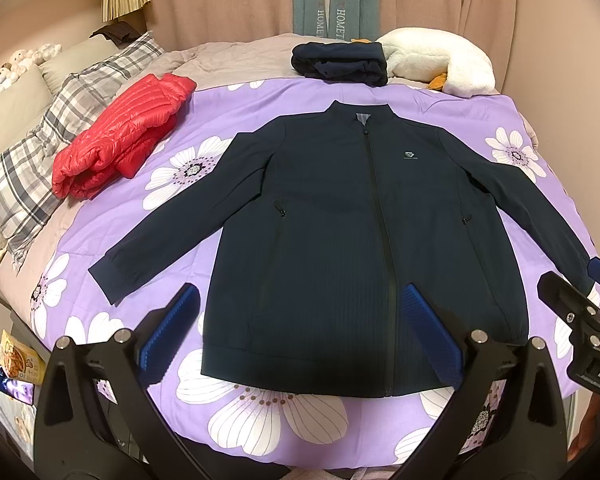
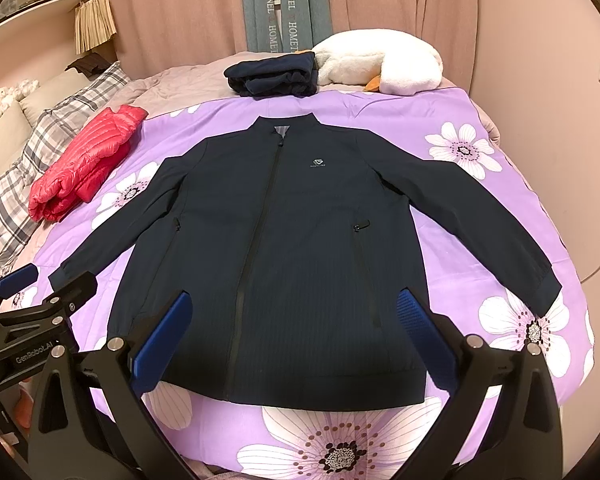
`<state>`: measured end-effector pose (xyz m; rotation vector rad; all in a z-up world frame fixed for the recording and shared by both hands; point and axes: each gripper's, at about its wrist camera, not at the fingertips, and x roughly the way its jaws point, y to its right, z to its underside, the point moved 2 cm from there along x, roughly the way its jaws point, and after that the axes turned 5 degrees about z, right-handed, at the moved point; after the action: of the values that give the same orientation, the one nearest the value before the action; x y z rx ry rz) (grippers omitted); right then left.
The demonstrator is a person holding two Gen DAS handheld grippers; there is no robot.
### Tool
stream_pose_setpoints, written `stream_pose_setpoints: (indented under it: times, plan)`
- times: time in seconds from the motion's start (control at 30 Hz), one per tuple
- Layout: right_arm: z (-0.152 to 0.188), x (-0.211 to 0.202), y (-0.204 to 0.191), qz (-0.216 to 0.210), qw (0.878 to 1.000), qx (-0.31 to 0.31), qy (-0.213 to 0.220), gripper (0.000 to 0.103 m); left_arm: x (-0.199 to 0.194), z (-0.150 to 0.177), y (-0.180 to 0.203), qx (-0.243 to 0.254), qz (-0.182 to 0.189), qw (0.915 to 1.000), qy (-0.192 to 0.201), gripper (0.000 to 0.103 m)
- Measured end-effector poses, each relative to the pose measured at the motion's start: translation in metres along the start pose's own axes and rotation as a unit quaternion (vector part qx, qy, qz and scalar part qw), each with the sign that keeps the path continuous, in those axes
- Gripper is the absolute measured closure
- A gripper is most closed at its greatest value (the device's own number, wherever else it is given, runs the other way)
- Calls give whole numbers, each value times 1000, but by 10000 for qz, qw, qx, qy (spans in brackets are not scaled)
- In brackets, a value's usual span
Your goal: Fold large clothes
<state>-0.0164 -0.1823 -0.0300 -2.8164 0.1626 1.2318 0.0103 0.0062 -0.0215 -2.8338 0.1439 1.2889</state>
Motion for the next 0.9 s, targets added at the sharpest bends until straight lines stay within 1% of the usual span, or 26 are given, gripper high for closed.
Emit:
stream_pose_setpoints:
  times: [0.9]
  plan:
    - [-3, -1, 2, 2, 10000, 1, 2, 1, 3, 0, 0, -3, -11, 10000, -6, 2]
